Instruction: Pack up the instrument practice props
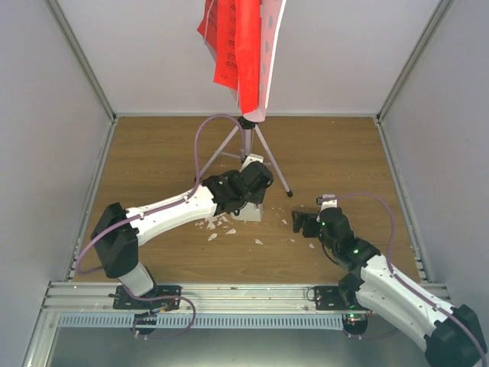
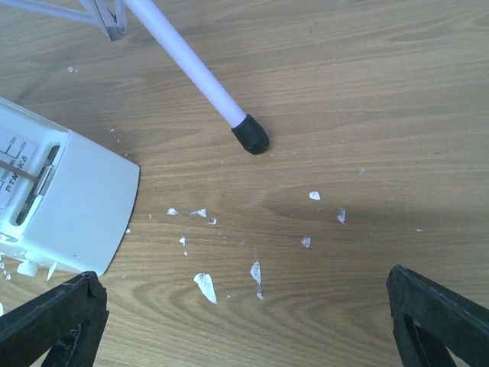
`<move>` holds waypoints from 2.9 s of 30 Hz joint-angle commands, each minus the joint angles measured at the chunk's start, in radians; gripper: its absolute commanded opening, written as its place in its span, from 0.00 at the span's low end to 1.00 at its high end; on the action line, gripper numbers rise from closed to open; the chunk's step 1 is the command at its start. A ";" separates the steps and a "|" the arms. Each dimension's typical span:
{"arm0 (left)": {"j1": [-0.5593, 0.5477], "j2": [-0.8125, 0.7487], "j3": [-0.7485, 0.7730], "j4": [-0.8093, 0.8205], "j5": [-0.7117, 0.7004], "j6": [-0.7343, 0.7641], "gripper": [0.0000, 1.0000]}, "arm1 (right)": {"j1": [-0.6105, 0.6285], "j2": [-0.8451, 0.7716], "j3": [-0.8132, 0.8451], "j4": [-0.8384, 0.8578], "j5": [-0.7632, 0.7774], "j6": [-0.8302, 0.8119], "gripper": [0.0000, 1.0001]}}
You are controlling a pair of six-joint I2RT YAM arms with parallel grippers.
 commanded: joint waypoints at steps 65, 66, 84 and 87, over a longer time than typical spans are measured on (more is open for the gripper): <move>1.175 -0.608 -0.434 0.036 0.231 0.376 0.51 | -0.008 -0.112 0.028 -0.079 0.014 -0.009 1.00; 1.175 -0.609 -0.434 0.036 0.231 0.376 0.52 | -0.008 -0.113 0.028 -0.080 0.015 -0.009 1.00; 1.175 -0.635 -0.394 0.020 0.263 0.377 0.89 | -0.008 -0.134 0.030 -0.088 -0.005 -0.002 1.00; 1.174 -0.641 -0.283 -0.017 0.393 0.343 0.99 | -0.007 -0.135 0.071 -0.096 -0.059 -0.030 1.00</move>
